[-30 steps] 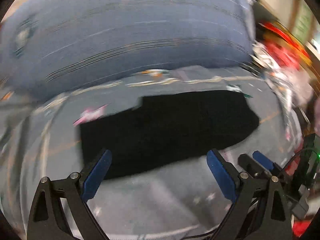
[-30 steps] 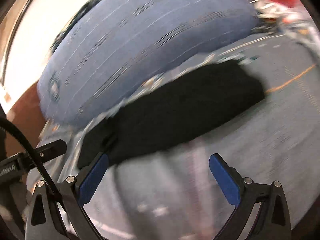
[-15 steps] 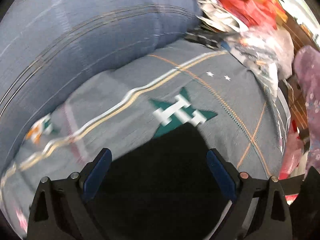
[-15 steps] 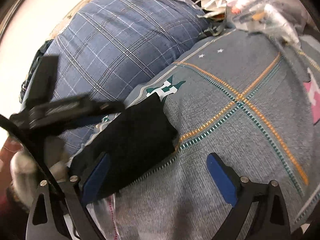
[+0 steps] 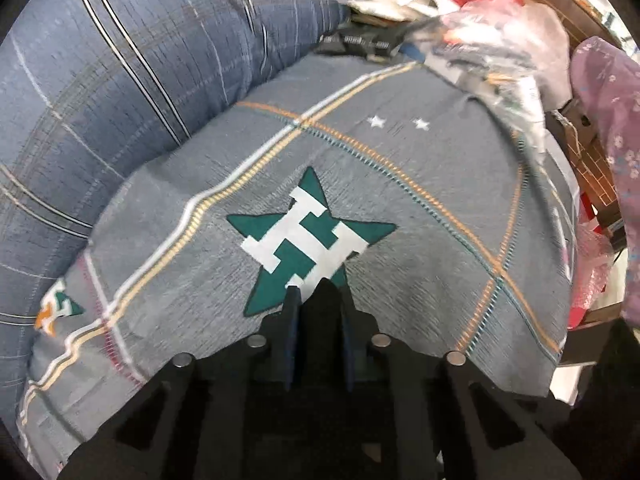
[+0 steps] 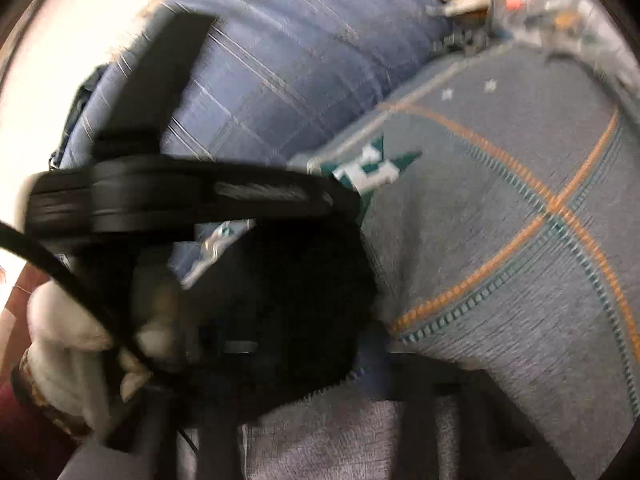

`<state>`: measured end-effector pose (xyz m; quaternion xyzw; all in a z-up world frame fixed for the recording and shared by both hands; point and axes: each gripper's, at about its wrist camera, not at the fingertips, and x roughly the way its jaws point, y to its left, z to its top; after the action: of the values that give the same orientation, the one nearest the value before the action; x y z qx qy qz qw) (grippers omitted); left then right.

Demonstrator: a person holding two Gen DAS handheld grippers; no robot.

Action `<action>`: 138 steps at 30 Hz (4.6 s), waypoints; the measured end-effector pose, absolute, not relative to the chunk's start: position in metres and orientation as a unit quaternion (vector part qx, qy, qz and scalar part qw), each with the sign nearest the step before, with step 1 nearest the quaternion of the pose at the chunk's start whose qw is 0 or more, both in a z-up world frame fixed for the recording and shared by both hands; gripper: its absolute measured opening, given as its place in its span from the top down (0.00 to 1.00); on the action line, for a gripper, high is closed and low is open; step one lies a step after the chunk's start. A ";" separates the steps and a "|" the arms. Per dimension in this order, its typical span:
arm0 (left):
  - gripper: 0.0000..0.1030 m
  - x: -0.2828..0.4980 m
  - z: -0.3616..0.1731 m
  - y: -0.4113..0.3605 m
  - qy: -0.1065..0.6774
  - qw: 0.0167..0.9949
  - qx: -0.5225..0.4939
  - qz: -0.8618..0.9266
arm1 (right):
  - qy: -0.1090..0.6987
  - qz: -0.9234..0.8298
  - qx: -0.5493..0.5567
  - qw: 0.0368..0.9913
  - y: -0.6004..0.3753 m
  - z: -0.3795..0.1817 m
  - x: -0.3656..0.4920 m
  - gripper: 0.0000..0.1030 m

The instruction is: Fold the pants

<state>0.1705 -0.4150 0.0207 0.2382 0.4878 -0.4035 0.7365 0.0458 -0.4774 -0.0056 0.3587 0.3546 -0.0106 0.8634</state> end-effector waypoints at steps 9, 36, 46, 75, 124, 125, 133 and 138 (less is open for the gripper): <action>0.87 0.151 0.091 -0.335 0.441 0.783 0.122 -0.422 | 0.330 0.043 0.299 0.895 -0.431 0.057 0.031 0.79; 0.88 0.186 0.014 0.066 0.427 0.805 -0.322 -0.257 | 0.457 0.238 0.027 0.857 -0.102 0.057 0.108 0.87; 0.88 0.173 0.008 0.109 0.391 0.806 -0.372 -0.244 | 0.446 0.259 -0.007 0.857 -0.071 0.073 0.112 0.88; 0.71 0.128 -0.008 0.089 0.435 0.848 -0.264 -0.149 | 0.495 0.276 0.113 0.816 -0.114 0.096 0.172 0.76; 0.23 -0.133 0.148 -0.003 0.247 0.967 -0.047 -0.027 | 0.364 0.110 0.244 0.892 -0.233 0.077 -0.087 0.30; 0.23 -0.134 0.148 -0.004 0.247 0.968 -0.044 -0.025 | 0.365 0.111 0.242 0.892 -0.232 0.077 -0.087 0.30; 0.23 -0.130 0.141 -0.008 0.267 0.963 -0.037 -0.026 | 0.371 0.125 0.215 0.895 -0.217 0.075 -0.091 0.28; 0.22 -0.130 0.138 -0.008 0.270 0.962 -0.035 -0.022 | 0.378 0.127 0.208 0.893 -0.213 0.070 -0.090 0.28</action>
<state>-0.1298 -0.0077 0.1383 -0.0355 0.2697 -0.0222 0.9620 -0.0900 -0.2129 0.0699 0.2081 0.3784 0.1267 0.8930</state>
